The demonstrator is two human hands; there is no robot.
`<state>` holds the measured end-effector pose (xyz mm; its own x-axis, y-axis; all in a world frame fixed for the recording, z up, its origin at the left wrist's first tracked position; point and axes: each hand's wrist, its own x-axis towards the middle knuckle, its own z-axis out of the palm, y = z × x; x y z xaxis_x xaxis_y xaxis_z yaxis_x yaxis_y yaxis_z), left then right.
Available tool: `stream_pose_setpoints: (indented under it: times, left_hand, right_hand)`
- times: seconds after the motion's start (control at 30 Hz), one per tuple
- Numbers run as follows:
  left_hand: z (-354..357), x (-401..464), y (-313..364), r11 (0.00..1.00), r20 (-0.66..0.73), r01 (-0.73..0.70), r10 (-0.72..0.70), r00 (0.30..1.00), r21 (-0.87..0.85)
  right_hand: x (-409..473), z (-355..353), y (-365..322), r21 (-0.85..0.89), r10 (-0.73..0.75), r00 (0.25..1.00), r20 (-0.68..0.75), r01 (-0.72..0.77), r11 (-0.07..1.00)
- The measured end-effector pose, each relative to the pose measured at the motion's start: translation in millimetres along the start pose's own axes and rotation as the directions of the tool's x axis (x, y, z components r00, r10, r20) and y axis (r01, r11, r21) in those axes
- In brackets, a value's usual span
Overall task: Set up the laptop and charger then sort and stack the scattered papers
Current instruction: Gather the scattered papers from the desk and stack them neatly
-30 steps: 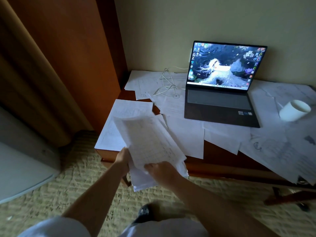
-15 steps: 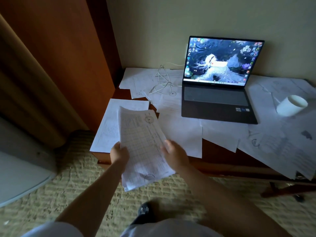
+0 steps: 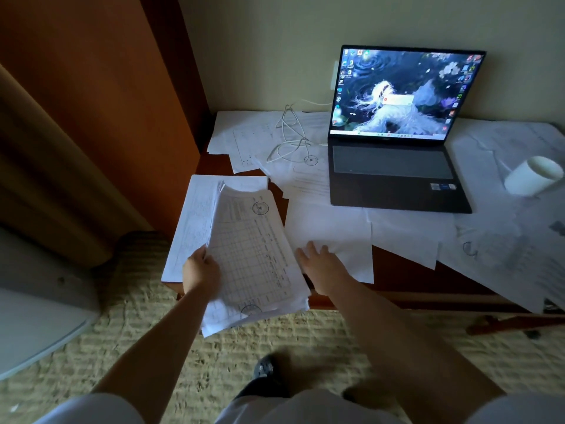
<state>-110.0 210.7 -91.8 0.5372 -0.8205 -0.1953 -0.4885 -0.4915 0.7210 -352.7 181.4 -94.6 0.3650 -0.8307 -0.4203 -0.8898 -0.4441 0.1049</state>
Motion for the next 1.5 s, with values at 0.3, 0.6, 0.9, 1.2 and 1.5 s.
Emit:
stream_pose_setpoints:
  times: [0.3, 0.6, 0.9, 1.2, 1.5]
  left_hand:
    - [-4.1, 10.2, -2.3, 0.999, 0.06, 0.026, -0.024, 0.998, -0.046]
    - [-7.1, 13.2, -2.8, 0.997, 0.098, 0.04, -0.034, 0.995, -0.068]
    - [-6.5, 8.7, -5.3, 0.988, 0.086, 0.113, -0.104, 0.991, -0.101]
    - [10.5, -4.3, 20.9, 0.903, 0.23, 0.295, -0.229, 0.946, -0.313]
    - [11.0, -11.8, 26.5, 0.755, 0.382, 0.408, -0.225, 0.896, -0.514]
  right_hand:
    - [4.2, -4.1, -1.7, -0.072, 0.038, 0.999, -0.019, -0.04, 0.997]
    - [-1.6, 2.6, -4.4, -0.13, 0.023, 0.988, -0.15, -0.043, 0.991]
    - [-9.1, -32.1, 2.4, 0.407, 0.417, 0.762, -0.495, -0.221, 0.886]
    - [-20.6, -89.3, -63.4, 0.429, 0.286, 0.415, -0.864, 0.31, 0.848]
    - [-13.9, -36.0, -28.3, 0.989, 0.716, 0.683, 0.145, -0.13, -0.076]
